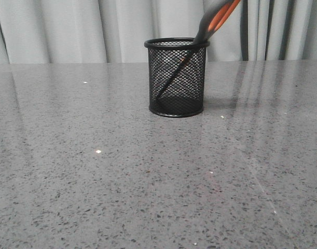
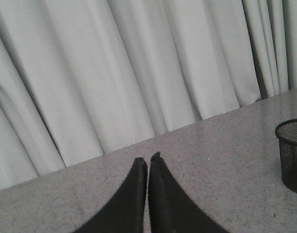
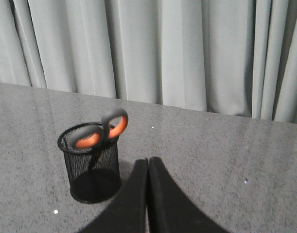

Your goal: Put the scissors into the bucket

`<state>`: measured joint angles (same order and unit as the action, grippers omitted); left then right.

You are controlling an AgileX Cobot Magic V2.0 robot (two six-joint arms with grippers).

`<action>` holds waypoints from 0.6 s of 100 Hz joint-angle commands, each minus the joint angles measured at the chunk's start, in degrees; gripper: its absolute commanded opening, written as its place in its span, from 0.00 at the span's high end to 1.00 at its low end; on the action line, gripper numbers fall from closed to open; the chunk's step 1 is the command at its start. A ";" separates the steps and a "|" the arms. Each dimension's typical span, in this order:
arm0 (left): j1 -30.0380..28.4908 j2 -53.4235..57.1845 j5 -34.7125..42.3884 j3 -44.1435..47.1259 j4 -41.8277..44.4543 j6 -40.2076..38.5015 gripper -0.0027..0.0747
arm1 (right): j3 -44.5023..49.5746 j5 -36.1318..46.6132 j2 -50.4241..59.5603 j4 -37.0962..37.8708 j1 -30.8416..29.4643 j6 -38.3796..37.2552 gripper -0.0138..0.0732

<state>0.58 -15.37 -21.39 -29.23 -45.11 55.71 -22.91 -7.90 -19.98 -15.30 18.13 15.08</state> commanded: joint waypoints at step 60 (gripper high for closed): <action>-0.11 15.42 8.51 15.44 -11.29 -0.82 0.99 | 6.90 4.42 6.65 -1.23 -0.24 0.40 0.93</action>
<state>0.58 0.17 -15.53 -12.30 -54.85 55.50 -14.42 -7.80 -13.02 -16.28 18.04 15.08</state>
